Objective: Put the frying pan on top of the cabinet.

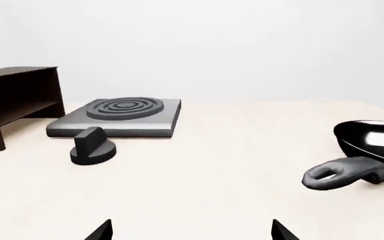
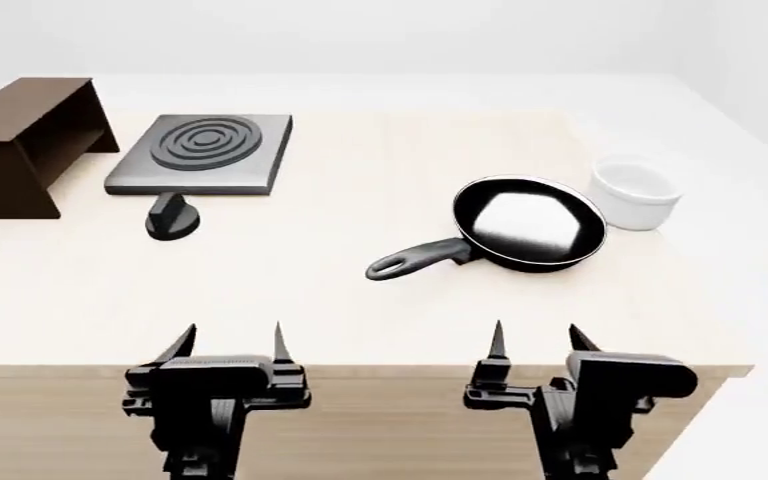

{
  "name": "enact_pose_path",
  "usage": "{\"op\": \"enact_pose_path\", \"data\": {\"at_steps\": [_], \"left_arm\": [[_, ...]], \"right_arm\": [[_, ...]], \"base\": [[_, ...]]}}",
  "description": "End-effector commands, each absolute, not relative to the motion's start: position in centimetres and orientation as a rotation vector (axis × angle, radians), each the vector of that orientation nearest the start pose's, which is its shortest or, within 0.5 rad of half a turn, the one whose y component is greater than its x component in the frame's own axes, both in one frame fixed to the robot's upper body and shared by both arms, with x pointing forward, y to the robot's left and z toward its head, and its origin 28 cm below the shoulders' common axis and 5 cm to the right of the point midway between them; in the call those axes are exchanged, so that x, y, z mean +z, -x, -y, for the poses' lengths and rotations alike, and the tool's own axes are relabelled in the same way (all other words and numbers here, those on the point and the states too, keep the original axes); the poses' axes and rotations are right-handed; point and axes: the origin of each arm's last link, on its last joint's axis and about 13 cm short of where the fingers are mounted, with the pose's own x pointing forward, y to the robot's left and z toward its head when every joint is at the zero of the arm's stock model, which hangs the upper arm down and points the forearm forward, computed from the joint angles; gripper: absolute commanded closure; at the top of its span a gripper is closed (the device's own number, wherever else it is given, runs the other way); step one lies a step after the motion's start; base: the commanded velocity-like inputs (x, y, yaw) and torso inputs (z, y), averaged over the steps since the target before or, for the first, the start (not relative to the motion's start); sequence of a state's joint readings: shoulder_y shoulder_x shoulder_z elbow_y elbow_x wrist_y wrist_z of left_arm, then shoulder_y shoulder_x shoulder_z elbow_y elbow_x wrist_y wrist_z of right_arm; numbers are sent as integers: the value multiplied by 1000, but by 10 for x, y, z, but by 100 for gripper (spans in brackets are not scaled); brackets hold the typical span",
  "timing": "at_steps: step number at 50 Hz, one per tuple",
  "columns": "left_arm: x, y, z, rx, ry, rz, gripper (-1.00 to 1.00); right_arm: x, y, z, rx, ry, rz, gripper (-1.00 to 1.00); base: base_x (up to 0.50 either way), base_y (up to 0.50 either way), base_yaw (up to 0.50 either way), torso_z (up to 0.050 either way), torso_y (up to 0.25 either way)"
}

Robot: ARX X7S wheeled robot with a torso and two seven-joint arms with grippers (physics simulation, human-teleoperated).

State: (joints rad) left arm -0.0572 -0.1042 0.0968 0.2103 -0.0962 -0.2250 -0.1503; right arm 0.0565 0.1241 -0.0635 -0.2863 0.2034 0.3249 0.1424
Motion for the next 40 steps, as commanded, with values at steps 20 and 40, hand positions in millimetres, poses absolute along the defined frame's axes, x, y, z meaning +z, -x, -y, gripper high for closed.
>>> {"op": "enact_pose_path", "data": {"at_steps": [20,40], "left_arm": [[141,-232,-210,94,-81,131,-100],[138,-233,-211,98,-82,123,-100]], "right_arm": [[156,-209,107,-11,12,133,-100],[154,-210,106,-1,1,129,-100]], "base": [[429,0,0,0,0],[500,0,0,0,0]]}}
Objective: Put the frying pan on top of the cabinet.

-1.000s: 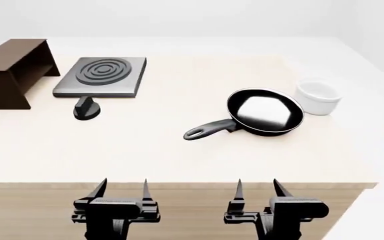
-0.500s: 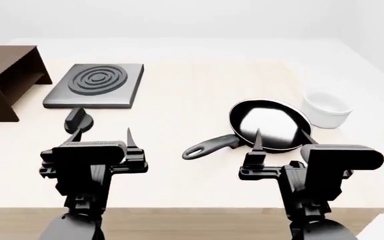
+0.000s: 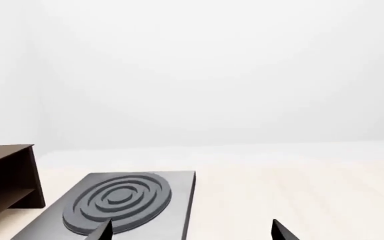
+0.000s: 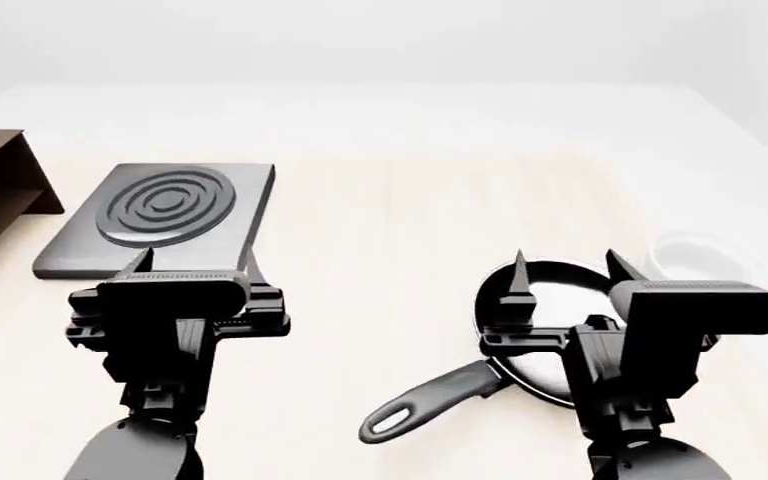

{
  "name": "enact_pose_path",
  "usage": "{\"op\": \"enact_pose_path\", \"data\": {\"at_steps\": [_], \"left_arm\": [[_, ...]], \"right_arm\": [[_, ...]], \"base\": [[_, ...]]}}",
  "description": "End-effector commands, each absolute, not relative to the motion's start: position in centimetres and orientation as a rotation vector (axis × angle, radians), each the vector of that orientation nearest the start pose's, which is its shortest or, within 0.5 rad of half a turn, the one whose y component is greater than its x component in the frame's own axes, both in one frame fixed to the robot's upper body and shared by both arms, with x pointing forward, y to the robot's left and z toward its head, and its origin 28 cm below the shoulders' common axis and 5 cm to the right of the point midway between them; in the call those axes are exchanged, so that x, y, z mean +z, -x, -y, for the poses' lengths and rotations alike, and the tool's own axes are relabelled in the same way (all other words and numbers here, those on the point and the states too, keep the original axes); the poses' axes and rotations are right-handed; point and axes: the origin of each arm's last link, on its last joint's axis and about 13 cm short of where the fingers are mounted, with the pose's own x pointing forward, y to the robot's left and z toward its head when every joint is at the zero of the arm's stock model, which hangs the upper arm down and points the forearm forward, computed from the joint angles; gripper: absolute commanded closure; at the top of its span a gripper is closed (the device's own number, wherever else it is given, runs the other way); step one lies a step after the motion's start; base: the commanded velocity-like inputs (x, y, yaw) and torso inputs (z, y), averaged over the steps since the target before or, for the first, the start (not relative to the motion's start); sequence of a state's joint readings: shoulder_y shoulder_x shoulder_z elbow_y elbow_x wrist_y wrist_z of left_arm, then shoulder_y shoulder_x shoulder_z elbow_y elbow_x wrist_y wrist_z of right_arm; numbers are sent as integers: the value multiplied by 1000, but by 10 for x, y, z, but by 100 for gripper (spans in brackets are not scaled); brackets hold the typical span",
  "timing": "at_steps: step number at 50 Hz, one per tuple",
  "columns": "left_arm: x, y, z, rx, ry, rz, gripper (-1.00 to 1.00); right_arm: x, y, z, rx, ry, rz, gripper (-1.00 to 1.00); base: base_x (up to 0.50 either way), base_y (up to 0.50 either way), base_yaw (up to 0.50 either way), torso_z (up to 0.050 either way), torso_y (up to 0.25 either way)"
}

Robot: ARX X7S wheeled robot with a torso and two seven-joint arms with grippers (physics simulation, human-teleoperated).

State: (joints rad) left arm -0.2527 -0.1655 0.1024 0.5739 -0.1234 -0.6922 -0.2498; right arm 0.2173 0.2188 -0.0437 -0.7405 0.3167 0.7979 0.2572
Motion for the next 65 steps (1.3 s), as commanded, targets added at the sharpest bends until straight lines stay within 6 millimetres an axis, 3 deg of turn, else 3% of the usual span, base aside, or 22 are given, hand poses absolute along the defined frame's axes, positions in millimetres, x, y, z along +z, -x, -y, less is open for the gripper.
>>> {"op": "enact_pose_path", "data": {"at_steps": [1,31,35,39,40,42,44,56,65], "left_arm": [[138,-233,-211,99,-83,123,-100],[139,-230,-211,75,-73,98,-100],[148,-221,-208,-85,-117,20,-100],[161,-206,-209,-369,-189,-91,-100],[165,-196,-210,-537,-214,-179,-100],[167,-190,-211,-592,-261,-257,-100],[172,-181,-214,-724,-316,-209,-100],[190,-168,-219,-1036,-284,-450,-100],[194,-170,-215,-1118,-285,-536,-100]], "right_arm": [[154,-210,106,-2,-2,130,-100],[152,-210,106,0,11,132,-100],[153,-211,107,-19,12,130,-100],[155,-211,109,-36,14,133,-100],[156,-211,109,-40,17,135,-100],[156,-211,109,-40,16,137,-100],[156,-211,110,-43,19,139,-100],[160,-210,112,-56,26,151,-100],[159,-210,111,-49,25,149,-100]], "base": [[500,0,0,0,0],[207,0,0,0,1],[0,0,0,0,0],[0,0,0,0,0],[0,0,0,0,0],[0,0,0,0,0],[0,0,0,0,0],[0,0,0,0,0],[0,0,0,0,0]]}}
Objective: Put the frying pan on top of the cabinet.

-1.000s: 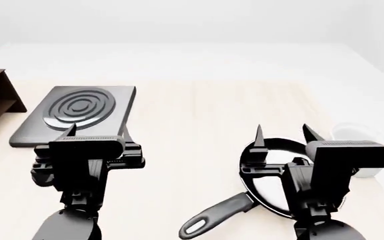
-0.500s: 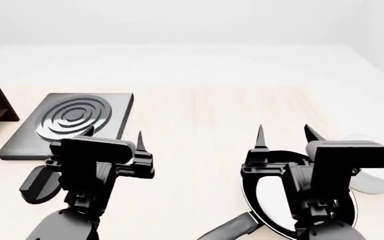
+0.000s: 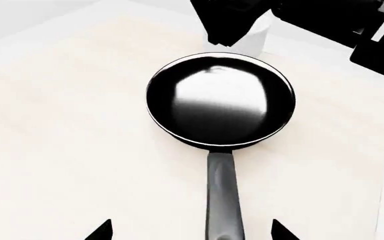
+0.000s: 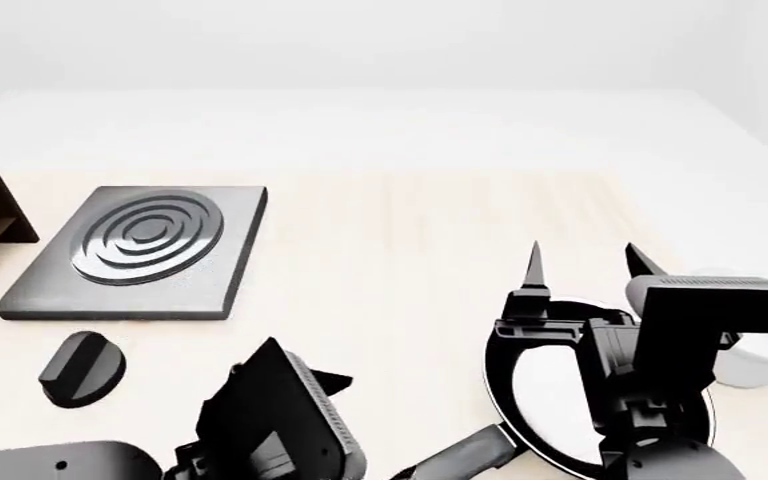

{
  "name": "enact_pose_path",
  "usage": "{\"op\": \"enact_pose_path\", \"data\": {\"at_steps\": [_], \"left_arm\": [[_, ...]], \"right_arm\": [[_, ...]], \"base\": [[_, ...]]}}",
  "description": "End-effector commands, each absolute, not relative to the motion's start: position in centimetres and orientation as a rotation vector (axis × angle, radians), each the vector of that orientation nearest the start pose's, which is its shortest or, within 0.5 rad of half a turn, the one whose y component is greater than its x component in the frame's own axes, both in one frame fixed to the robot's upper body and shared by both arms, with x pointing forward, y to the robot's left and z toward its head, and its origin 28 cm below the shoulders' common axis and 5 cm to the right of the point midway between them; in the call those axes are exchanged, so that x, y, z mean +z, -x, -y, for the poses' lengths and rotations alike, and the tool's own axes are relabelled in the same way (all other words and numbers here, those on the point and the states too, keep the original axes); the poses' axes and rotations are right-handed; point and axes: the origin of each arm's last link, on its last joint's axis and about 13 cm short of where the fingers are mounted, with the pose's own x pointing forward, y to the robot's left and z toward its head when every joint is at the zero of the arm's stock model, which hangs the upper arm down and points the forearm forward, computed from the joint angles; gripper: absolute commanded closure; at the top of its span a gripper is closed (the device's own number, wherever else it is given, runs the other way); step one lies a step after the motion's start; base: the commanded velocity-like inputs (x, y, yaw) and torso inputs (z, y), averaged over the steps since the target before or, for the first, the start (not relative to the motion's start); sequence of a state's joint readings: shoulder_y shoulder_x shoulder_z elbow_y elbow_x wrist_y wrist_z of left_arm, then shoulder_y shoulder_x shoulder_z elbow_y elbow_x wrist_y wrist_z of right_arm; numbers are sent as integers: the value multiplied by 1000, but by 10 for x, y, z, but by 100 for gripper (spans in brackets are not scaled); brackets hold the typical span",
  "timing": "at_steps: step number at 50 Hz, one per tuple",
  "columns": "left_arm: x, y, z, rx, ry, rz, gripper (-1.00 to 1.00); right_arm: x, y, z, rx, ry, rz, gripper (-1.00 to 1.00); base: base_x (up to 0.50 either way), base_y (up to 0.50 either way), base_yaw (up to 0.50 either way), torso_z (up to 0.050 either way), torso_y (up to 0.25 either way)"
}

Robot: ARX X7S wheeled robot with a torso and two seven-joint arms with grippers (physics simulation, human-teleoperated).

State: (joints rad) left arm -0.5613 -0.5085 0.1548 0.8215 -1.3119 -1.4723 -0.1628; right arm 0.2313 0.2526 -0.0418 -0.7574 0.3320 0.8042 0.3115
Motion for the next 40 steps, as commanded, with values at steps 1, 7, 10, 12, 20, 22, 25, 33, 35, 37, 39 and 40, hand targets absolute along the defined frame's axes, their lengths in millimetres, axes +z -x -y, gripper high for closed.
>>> {"op": "enact_pose_path", "data": {"at_steps": [1,7,10,12,20,22,25,33,35,37,39,40], "left_arm": [[194,-170,-214,-1118,-286,-536,-100],[192,-175,-210,-1109,-289,-549,-100],[190,-177,-208,-1093,-300,-548,-100],[189,-179,-207,-1080,-291,-554,-100],[183,-187,-203,-1039,-282,-581,-100],[182,-188,-202,-1035,-281,-593,-100],[178,-192,-199,-1016,-281,-610,-100],[173,-201,-192,-987,-291,-633,-100],[171,-203,-190,-991,-292,-648,-100],[169,-204,-189,-994,-298,-655,-100],[168,-204,-188,-998,-299,-661,-100],[167,-205,-187,-996,-301,-661,-100]], "right_arm": [[159,-210,110,-47,23,149,-100],[158,-210,110,-43,20,147,-100],[157,-210,110,-43,19,145,-100],[157,-210,110,-42,19,145,-100],[155,-211,110,-40,17,140,-100],[155,-211,110,-40,17,140,-100],[155,-211,109,-39,17,141,-100],[154,-211,108,-33,16,140,-100],[153,-210,108,-33,15,139,-100],[153,-210,108,-31,14,139,-100],[153,-210,108,-30,14,139,-100],[153,-210,108,-30,14,139,-100]], "base": [[0,0,0,0,0],[0,0,0,0,0],[0,0,0,0,0],[0,0,0,0,0],[0,0,0,0,0],[0,0,0,0,0],[0,0,0,0,0],[0,0,0,0,0],[0,0,0,0,0],[0,0,0,0,0],[0,0,0,0,0],[0,0,0,0,0]]}}
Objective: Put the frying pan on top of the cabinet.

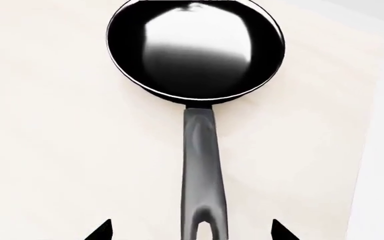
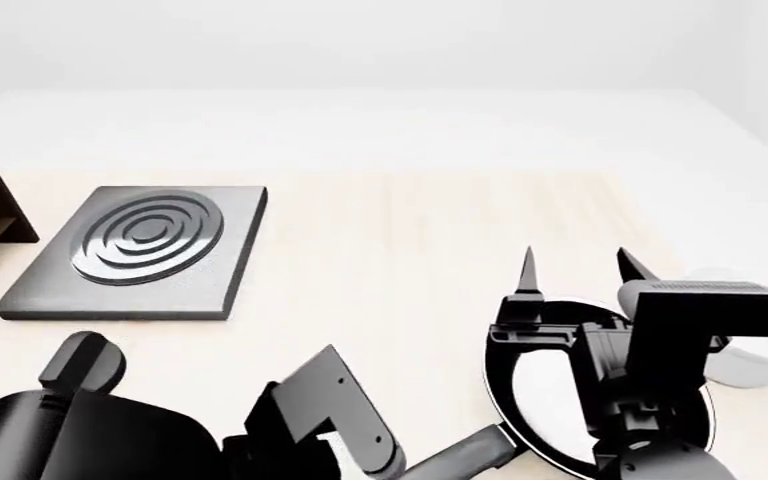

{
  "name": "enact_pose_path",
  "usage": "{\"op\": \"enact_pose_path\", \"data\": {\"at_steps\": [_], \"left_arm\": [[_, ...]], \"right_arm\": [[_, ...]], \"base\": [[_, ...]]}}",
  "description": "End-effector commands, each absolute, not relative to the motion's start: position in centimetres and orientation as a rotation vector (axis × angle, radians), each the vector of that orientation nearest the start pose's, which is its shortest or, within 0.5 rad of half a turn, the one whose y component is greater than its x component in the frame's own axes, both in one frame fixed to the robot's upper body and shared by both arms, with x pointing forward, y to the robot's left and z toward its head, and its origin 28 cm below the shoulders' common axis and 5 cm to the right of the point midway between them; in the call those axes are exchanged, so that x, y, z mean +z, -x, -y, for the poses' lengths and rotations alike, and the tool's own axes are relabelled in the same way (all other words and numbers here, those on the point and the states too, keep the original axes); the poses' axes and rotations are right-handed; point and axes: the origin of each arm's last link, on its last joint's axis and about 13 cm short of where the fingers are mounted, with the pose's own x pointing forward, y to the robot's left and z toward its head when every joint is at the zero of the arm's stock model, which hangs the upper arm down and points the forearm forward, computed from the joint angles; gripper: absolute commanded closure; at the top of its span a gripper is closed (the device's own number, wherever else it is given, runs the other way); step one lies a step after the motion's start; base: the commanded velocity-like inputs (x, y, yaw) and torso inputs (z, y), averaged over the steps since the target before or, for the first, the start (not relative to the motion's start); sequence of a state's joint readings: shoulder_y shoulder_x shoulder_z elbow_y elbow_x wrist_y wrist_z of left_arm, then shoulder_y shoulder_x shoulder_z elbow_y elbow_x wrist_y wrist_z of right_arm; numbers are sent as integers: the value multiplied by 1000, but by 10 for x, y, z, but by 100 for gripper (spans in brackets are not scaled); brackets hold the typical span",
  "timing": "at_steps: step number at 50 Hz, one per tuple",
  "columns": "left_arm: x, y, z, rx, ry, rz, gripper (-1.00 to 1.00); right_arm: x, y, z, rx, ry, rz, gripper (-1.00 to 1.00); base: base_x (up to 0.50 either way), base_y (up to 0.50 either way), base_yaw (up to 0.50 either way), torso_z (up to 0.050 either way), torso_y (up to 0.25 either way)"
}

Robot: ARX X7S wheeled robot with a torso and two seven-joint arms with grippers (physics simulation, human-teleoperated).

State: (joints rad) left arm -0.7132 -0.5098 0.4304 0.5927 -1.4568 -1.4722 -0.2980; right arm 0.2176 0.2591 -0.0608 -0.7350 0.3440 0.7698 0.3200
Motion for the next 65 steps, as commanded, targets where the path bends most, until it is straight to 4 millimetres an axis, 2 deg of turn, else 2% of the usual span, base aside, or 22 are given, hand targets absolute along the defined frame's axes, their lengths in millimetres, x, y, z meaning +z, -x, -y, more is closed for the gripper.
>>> {"op": "enact_pose_path", "data": {"at_steps": [1,12,45,65], "left_arm": [[166,-207,-186,-991,-303,-659,-100],[161,-215,-180,-1006,-292,-689,-100],[132,-209,-165,-1056,-322,-795,-100],[115,-213,-157,-1006,-373,-927,-100]], "right_arm": [[152,-211,108,-30,13,138,-100],[152,-211,106,-20,15,138,-100],[149,-211,104,-10,5,129,-100],[147,-209,104,-4,-3,130,-100]], "base": [[0,0,0,0,0],[0,0,0,0,0],[0,0,0,0,0],[0,0,0,0,0]]}}
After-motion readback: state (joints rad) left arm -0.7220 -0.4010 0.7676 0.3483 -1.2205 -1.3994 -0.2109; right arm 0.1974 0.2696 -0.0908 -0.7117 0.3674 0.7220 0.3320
